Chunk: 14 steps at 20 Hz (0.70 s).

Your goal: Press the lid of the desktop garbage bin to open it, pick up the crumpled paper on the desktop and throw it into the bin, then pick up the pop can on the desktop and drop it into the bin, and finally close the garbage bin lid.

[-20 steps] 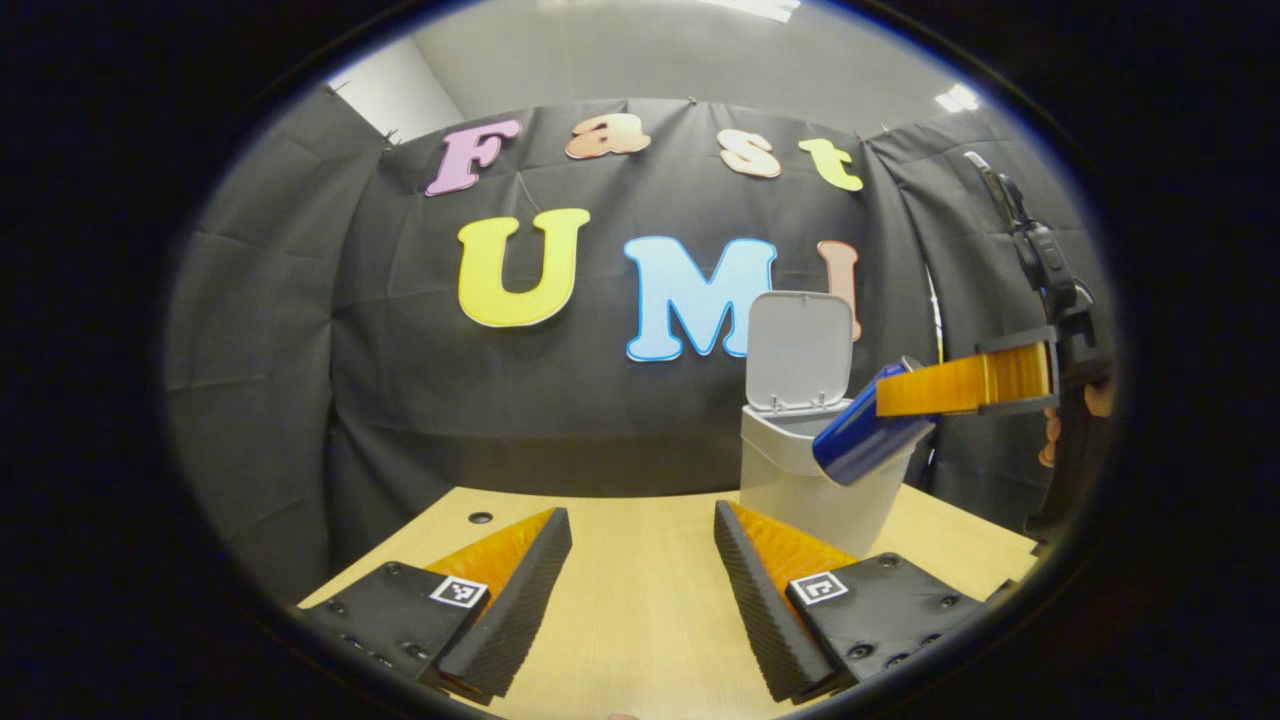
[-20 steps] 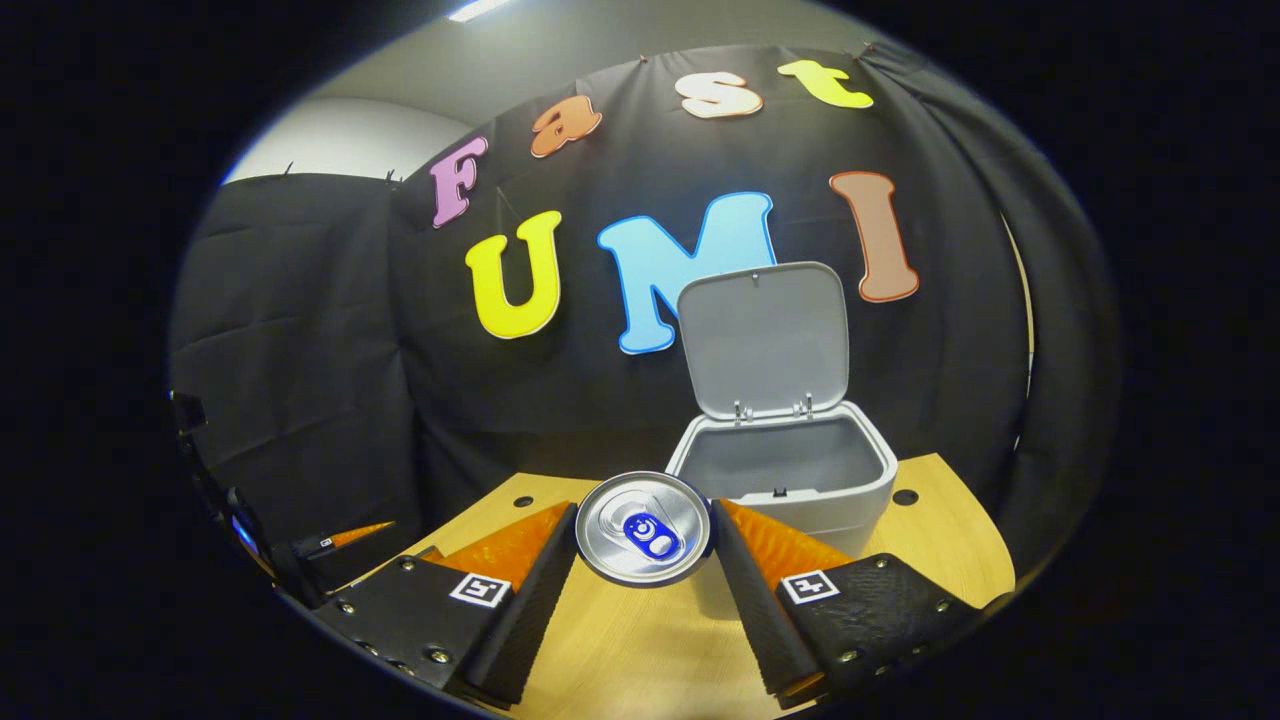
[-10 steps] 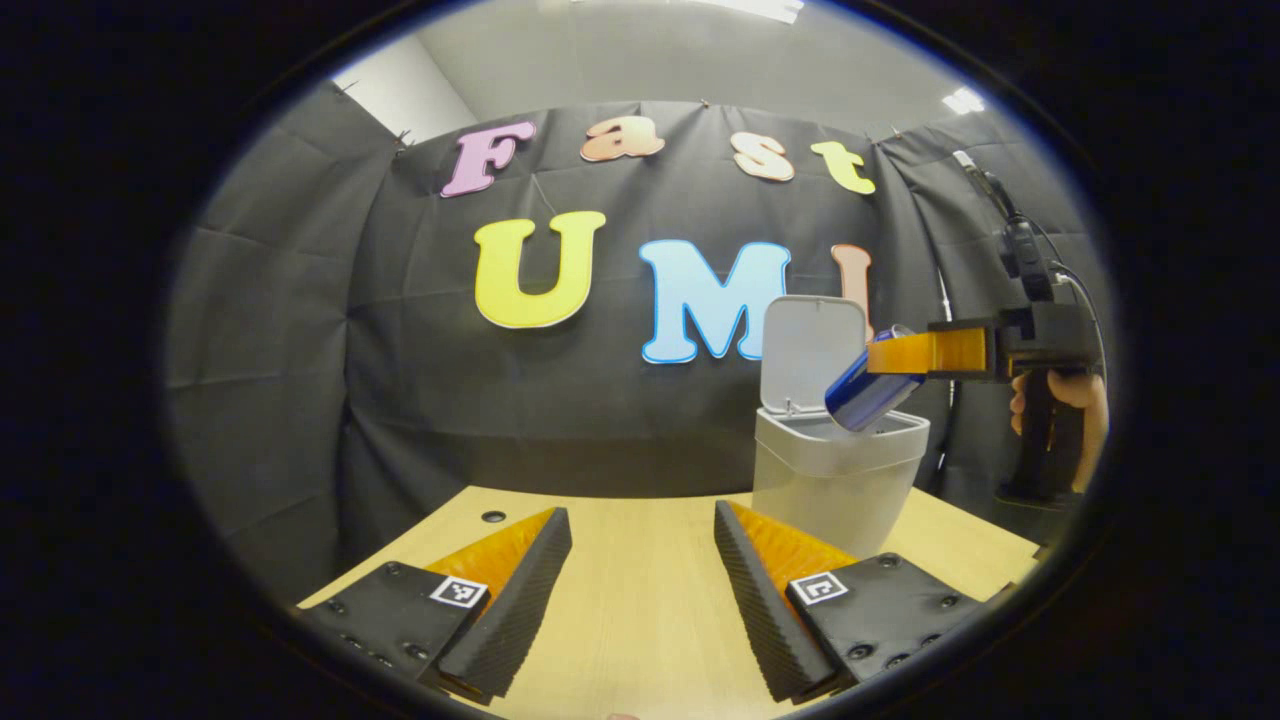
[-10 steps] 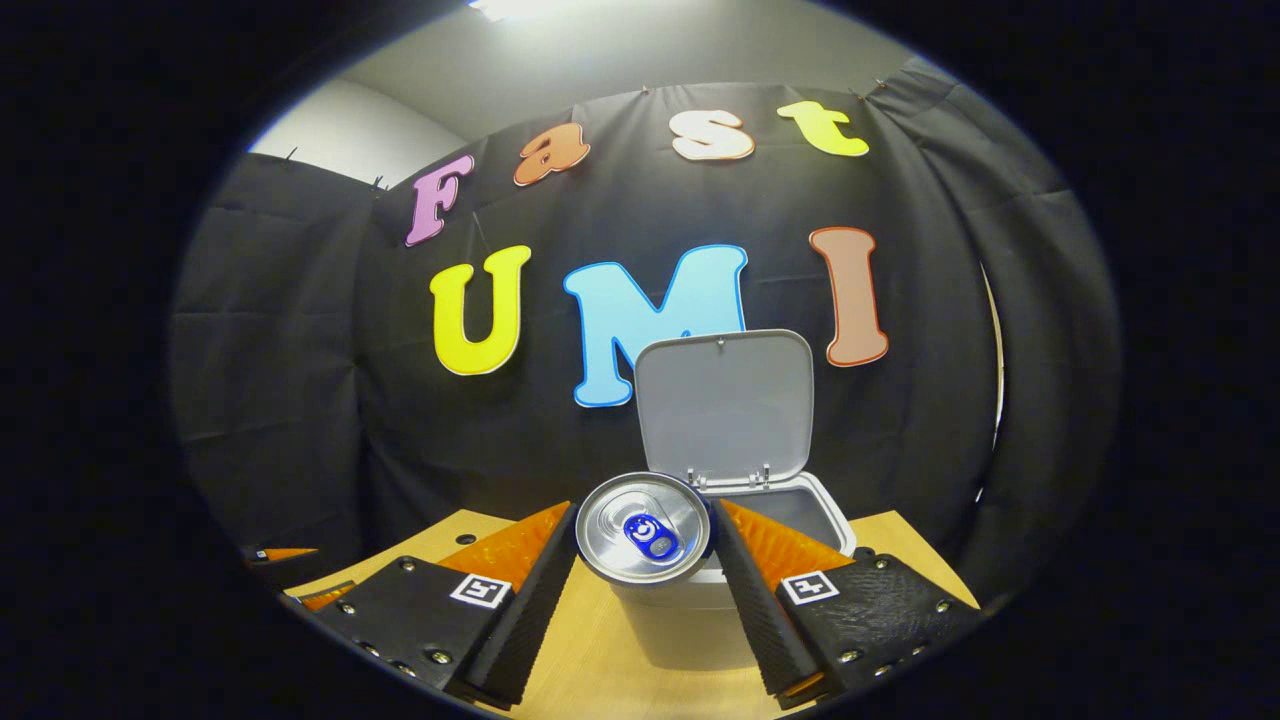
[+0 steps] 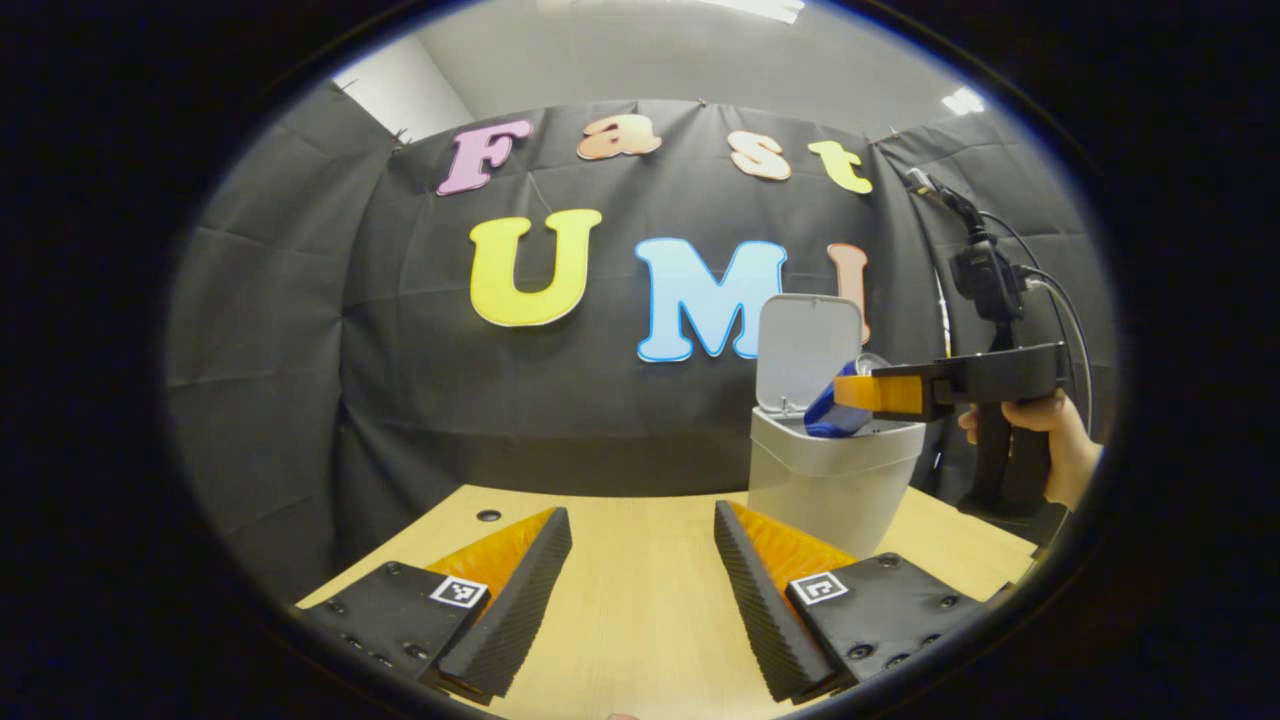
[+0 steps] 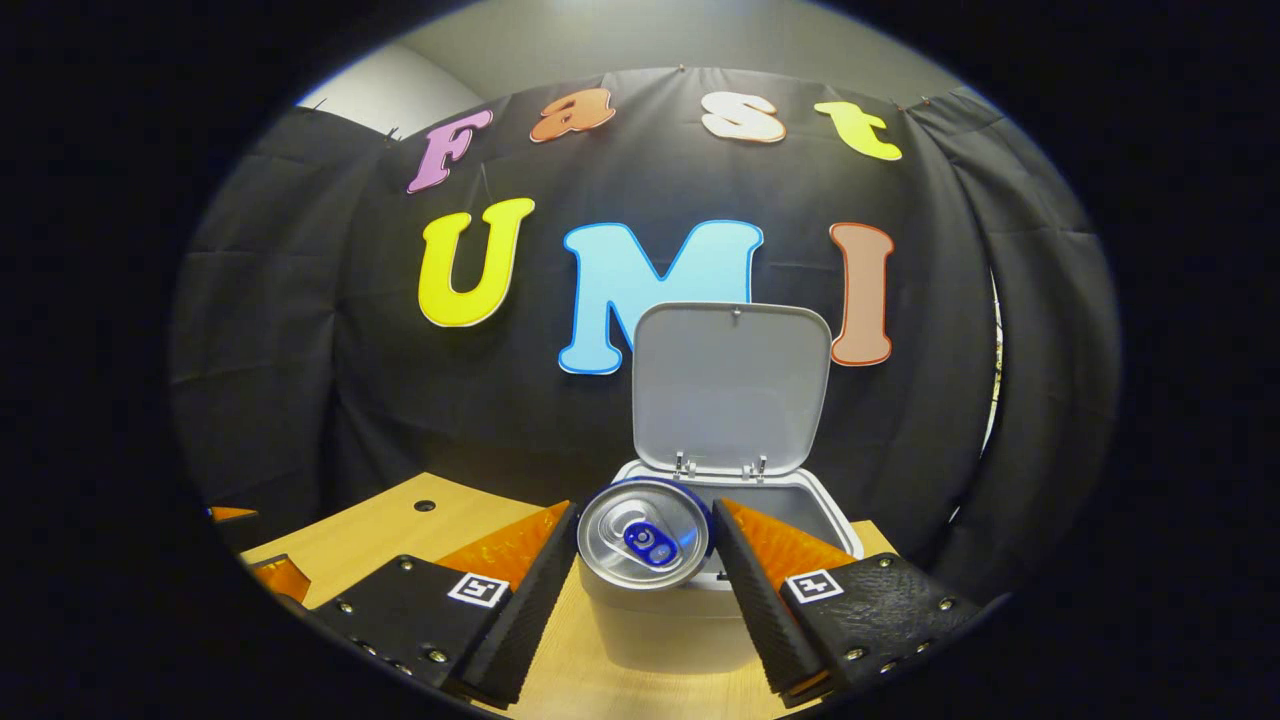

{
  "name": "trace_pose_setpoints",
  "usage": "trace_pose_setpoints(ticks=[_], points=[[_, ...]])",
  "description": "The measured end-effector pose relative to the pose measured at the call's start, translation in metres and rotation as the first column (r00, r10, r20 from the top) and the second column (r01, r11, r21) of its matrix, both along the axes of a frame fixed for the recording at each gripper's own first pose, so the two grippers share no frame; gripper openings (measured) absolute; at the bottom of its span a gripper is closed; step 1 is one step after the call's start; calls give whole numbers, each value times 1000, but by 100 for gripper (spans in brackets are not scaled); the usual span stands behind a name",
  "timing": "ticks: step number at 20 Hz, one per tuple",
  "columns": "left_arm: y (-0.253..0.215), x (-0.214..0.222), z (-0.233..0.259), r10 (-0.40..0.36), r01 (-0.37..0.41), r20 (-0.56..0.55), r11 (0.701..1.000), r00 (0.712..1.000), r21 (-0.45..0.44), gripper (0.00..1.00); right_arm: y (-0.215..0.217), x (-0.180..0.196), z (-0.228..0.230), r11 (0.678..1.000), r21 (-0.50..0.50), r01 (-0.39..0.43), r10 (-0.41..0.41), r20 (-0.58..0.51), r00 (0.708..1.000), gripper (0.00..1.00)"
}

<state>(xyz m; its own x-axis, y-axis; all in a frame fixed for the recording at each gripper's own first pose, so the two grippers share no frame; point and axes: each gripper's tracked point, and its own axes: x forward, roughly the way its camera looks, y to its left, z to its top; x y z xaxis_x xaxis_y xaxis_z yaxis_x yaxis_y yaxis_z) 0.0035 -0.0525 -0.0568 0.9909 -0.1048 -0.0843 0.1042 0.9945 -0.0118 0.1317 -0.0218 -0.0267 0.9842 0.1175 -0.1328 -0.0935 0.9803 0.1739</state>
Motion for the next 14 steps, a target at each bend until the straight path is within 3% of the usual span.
trace_pose_setpoints(ticks=[4, 14], points=[[3, 1, -2, 8, -8, -3, 1000, 1000, -3, 93, -5, 1, 1, 1000, -15, 22, -22, 7, 1000, 91], [-2, 2, 0, -14, 14, 6, 1000, 1000, -6, 93, -21, -1, 16, 998, -19, 58, -58, 19, 998, 92]])
